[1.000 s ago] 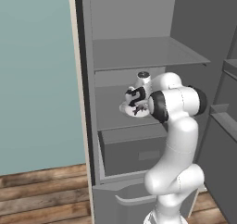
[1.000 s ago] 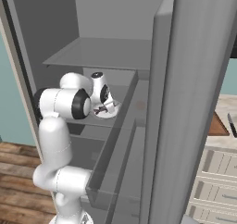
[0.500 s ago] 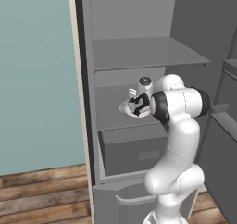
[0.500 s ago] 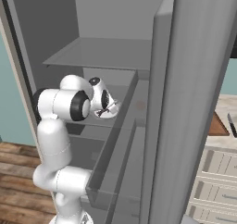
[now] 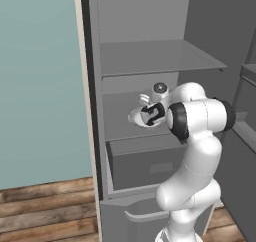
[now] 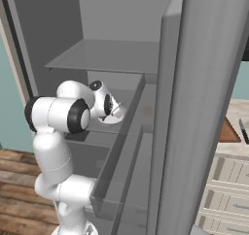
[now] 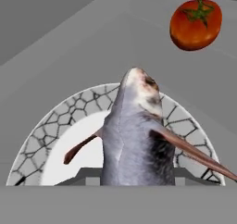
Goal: Retrieve the fish from the fridge and place it on the cutting board.
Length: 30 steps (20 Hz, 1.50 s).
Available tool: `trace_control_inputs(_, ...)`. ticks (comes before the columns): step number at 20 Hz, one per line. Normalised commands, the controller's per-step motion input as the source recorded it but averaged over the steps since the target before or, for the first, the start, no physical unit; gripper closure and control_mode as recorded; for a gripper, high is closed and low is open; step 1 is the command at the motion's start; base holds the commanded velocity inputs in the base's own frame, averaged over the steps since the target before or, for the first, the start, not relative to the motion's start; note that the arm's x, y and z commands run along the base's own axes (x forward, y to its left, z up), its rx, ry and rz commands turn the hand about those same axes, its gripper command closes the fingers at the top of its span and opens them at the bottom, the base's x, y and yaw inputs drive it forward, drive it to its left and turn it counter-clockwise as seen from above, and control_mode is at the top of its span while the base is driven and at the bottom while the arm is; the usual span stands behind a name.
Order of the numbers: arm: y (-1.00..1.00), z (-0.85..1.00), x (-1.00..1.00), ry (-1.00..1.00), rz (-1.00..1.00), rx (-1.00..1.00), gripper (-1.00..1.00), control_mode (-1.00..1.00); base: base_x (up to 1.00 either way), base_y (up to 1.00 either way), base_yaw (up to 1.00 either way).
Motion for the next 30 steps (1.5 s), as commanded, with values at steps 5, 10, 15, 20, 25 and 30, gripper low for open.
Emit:
trace_control_inputs(5,0.0,0.57,-0.05,0.0,0.06,-0.01,1.0,-1.0,0.0,0.0,0.0)
trace_control_inputs(10,0.0,0.08,-0.11,0.04,0.1,-0.07,1.0,-1.0,0.0,0.0,0.0)
trace_control_inputs(15,0.0,-0.22,-0.12,0.01,0.08,-0.04,1.0,-1.0,0.0,0.0,0.0)
trace_control_inputs(20,0.0,-0.05,-0.36,-0.04,0.05,0.0,1.0,-1.0,0.0,0.0,0.0)
trace_control_inputs(25,0.0,0.01,-0.57,-0.02,0.03,0.0,1.0,-1.0,0.0,0.0,0.0)
trace_control_inputs(30,0.0,0.17,-0.7,0.0,0.0,0.0,1.0,-1.0,0.0,0.0,0.0)
